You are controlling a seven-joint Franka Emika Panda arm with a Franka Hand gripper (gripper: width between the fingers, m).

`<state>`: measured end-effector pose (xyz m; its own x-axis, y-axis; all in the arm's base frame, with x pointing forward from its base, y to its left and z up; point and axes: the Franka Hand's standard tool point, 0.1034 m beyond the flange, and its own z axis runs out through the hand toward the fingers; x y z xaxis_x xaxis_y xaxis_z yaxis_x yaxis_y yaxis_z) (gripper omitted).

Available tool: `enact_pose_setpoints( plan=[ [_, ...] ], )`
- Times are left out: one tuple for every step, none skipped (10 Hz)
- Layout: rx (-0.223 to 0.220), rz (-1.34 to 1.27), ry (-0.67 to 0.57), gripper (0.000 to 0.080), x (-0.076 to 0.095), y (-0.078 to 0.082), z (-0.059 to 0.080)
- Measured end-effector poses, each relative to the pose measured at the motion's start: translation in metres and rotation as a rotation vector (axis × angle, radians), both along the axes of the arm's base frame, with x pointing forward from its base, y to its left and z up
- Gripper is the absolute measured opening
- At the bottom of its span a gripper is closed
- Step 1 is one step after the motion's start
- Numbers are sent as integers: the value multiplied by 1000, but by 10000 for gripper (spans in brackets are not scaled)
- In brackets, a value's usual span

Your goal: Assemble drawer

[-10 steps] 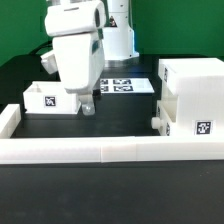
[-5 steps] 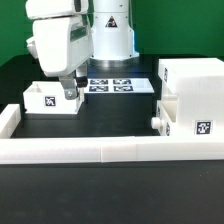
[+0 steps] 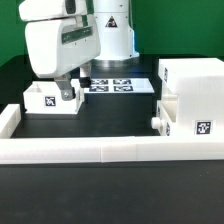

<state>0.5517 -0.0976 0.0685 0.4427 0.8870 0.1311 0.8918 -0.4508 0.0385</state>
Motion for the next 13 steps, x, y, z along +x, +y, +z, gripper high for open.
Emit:
enact_pose_setpoints(
  plan=[
    [6,-134,16,649,-7,-5,3],
    [9,-226,29,649,-13,-6,5],
    [13,-287,34,649,-17,-7,7],
    [17,-346,40,649,-22,-9,8],
    [33,-427,48,649,-23,-8,8],
    [43,-494,55,649,-22,-7,8],
    [48,-539,60,649,-22,-6,8],
    [52,-571,63,649,-22,-6,8],
    [64,-649,71,649,-22,-5,8],
    [74,-735,73,649,-22,-3,8],
    [81,-832,66,649,-25,3,7],
    [93,-948,83,649,-35,4,5],
    [96,-1058,104,649,-47,3,3]
  ],
)
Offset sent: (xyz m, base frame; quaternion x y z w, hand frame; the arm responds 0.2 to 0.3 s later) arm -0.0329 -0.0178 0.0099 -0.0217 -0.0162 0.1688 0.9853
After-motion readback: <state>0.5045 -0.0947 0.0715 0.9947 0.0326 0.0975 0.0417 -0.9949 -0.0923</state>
